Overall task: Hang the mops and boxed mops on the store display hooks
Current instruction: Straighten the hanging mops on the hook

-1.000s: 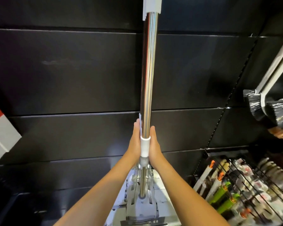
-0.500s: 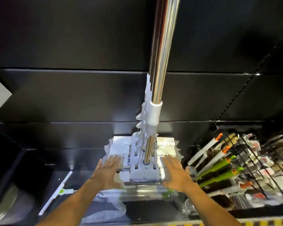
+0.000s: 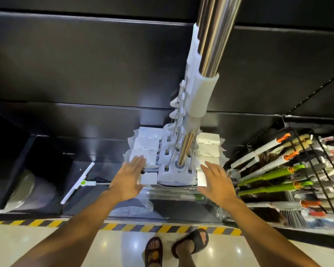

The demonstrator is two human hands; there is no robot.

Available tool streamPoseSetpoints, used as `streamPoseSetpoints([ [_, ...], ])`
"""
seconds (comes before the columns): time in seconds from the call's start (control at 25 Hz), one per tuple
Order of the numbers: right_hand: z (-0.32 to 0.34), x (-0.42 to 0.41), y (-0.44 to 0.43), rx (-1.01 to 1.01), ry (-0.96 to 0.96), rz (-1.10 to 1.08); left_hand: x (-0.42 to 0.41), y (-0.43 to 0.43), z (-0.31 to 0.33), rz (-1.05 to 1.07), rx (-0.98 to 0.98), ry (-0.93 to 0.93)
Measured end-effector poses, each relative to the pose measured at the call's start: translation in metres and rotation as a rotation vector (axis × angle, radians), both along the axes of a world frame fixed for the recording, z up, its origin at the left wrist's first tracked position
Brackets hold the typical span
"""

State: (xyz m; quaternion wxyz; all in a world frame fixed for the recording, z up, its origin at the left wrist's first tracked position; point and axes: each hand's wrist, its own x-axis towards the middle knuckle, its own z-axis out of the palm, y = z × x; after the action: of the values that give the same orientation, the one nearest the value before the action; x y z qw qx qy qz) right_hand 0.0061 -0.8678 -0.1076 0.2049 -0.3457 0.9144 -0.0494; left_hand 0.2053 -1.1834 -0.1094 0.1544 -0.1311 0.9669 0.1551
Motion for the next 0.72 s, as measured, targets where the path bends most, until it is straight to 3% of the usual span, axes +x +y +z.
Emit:
streamPoseSetpoints([
  [0.04, -0.001, -0.004, 0.003, -0.09, -0.06, -0.046, 0.001, 0.002, 0.002, 0.118, 0.139, 0.095],
  [0.12, -0.005, -0.011, 0.003, -0.365, -0.173, -0.265, -0.003, 0.0, 0.003, 0.557, 0.522, 0.281],
  [0.2, -0.003, -0.016, -0.005, -0.663, -0.3, -0.589, -0.011, 0.005, 0.006, 0.963, 0.881, 0.258],
  [0.28, 0.0, -0.016, -0.015, -0.719, -0.494, -0.814, -0.016, 0.012, 0.008, 1.102, 1.06, 0.219],
  [0.4, -0.01, -0.021, -0.021, -0.619, -0.601, -0.881, -0.022, 0.012, 0.01, 1.138, 1.003, 0.207],
  [0.52, -0.015, -0.019, -0.015, -0.598, -0.534, -0.79, -0.023, 0.011, 0.011, 1.078, 0.988, 0.135],
  [0.64, -0.008, -0.017, -0.005, -0.409, -0.249, -0.448, -0.014, 0.01, 0.014, 0.859, 0.794, 0.25],
  [0.72, -0.001, -0.014, 0.001, -0.182, -0.055, -0.133, -0.005, 0.004, 0.015, 0.48, 0.412, 0.228],
])
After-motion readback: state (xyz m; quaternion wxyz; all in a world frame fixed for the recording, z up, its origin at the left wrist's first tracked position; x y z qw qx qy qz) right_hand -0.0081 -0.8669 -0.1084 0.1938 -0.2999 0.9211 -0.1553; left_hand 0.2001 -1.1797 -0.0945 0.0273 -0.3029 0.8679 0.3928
